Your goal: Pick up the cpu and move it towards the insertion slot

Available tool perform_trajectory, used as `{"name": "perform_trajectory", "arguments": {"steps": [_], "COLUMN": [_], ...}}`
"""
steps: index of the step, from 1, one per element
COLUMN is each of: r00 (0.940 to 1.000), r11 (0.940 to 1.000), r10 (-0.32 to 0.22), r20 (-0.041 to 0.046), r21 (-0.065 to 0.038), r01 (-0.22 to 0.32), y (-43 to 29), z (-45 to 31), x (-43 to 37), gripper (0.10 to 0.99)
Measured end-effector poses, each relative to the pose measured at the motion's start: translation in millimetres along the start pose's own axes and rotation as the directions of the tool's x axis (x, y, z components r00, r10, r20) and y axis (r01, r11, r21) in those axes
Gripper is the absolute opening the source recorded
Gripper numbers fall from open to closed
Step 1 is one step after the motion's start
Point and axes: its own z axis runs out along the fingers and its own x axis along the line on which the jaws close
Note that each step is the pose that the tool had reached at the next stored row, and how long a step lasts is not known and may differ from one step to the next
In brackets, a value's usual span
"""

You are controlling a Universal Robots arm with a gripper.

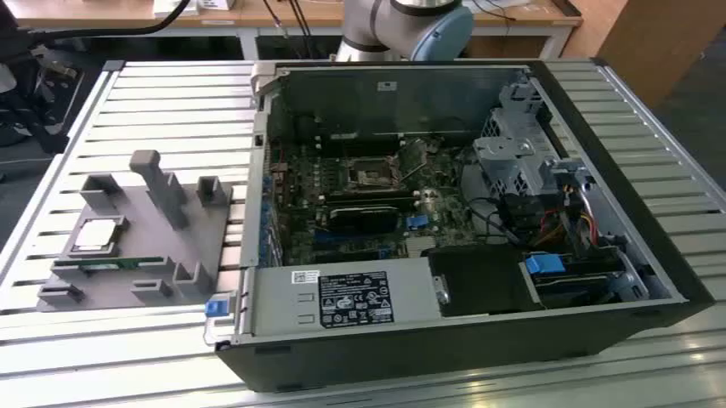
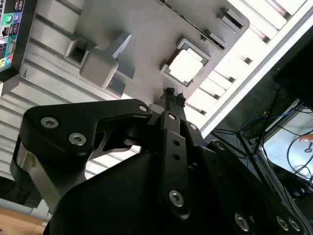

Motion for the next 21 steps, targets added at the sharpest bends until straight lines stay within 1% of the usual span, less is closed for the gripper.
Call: {"name": "perform_trajectory", "arguments": {"steps": [8, 12, 16, 21], "r00": [1.0, 1.0, 1.0, 1.0], "r11": [1.0, 1.0, 1.0, 1.0], "r10": [0.0, 0.0, 0.0, 0.0], "r20": [-0.0001, -0.0001, 0.0, 0.0], "r21": [0.0, 0.0, 0.0, 0.0], "r01": [0.0, 0.0, 0.0, 0.0], "y": [0.0, 0.1, 0.1, 0.2], "z": [-0.1, 0.0, 0.0, 0.5], "x": [0.4, 1.9, 5.9, 13.7], "gripper": [0.106, 0.106, 0.106, 0.106]}}
